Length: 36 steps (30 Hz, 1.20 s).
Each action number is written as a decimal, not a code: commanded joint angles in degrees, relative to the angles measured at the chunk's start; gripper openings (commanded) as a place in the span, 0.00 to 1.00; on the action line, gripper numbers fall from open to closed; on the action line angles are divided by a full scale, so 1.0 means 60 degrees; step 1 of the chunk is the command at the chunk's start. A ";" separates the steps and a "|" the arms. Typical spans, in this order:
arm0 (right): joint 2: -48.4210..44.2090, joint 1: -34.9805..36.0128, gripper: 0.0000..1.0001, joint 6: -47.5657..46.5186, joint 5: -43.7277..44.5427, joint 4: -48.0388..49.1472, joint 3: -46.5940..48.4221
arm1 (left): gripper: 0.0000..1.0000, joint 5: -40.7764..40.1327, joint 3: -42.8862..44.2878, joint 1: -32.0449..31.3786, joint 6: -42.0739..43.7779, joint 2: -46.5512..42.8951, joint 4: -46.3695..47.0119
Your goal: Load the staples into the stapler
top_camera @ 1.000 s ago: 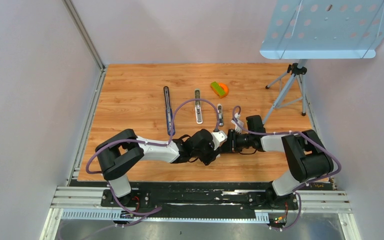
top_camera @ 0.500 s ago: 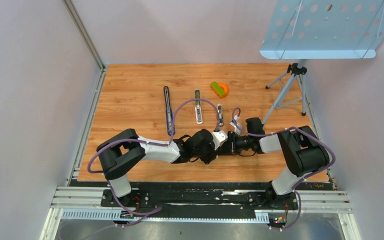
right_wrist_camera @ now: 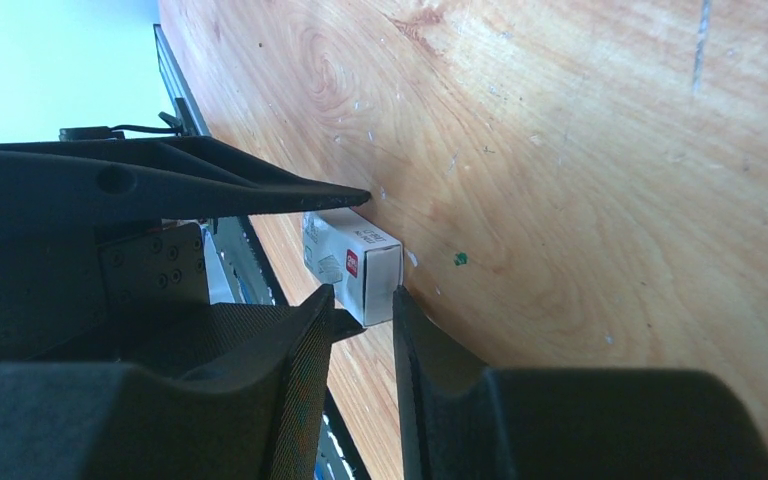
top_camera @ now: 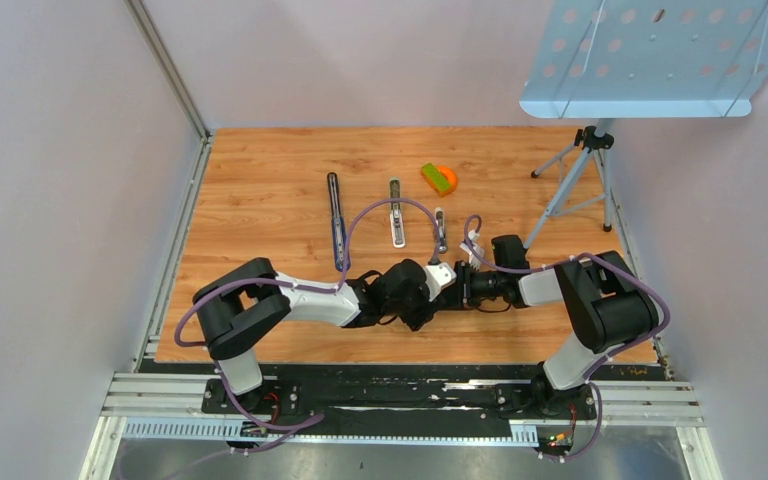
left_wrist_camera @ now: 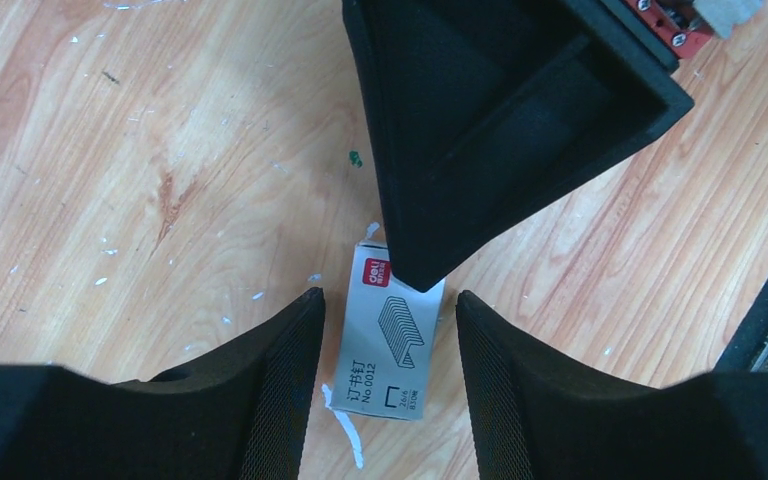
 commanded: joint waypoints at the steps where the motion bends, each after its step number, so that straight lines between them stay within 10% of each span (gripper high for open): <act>1: -0.0164 -0.0182 0.32 -0.0167 -0.0040 -0.0208 -0.0072 | 0.54 -0.0416 -0.0316 -0.0063 0.0140 -0.0167 -0.0289; 36: 0.0135 0.0054 0.26 0.0145 -0.0284 0.0132 0.0265 | 0.43 -0.0170 -0.0396 -0.0060 0.0082 -0.0059 -0.0129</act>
